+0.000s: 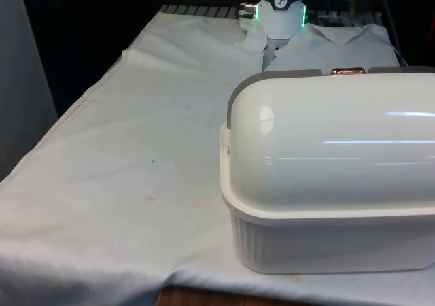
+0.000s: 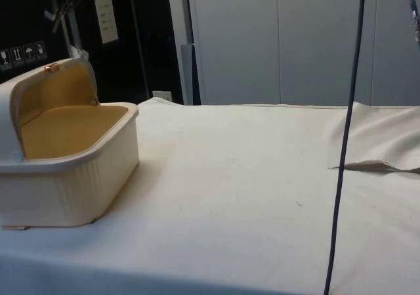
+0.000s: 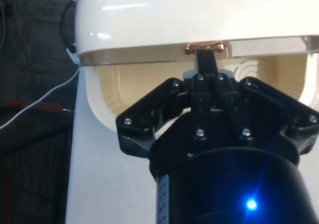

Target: Open the lid, then close it.

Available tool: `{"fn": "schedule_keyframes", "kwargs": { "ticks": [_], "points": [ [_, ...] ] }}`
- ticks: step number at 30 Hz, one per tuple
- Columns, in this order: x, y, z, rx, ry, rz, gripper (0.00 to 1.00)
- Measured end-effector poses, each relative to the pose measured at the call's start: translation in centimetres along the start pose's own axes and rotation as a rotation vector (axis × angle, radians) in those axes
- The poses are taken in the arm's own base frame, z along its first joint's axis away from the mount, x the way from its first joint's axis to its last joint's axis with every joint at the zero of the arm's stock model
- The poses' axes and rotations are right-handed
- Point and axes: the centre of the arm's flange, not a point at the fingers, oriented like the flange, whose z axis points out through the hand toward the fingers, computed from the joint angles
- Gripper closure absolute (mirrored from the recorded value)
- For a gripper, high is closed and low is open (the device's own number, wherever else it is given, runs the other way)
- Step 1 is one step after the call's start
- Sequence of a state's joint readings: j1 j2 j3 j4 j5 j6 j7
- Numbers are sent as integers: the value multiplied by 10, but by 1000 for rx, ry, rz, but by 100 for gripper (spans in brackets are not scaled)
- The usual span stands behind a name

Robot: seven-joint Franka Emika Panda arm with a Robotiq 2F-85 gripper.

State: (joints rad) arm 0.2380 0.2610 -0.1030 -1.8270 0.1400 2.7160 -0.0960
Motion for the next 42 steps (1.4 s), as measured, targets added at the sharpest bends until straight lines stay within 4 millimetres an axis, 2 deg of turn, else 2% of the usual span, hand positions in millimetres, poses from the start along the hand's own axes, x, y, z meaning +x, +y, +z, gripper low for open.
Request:
{"fn": "schedule_keyframes", "kwargs": {
  "ticks": [13,23,42],
  "points": [
    [27,-1,-35,-3,12,-22,100],
    [39,0,-49,-3,-6,-27,100],
    [43,0,-45,2,-80,-27,100]
  ]
}}
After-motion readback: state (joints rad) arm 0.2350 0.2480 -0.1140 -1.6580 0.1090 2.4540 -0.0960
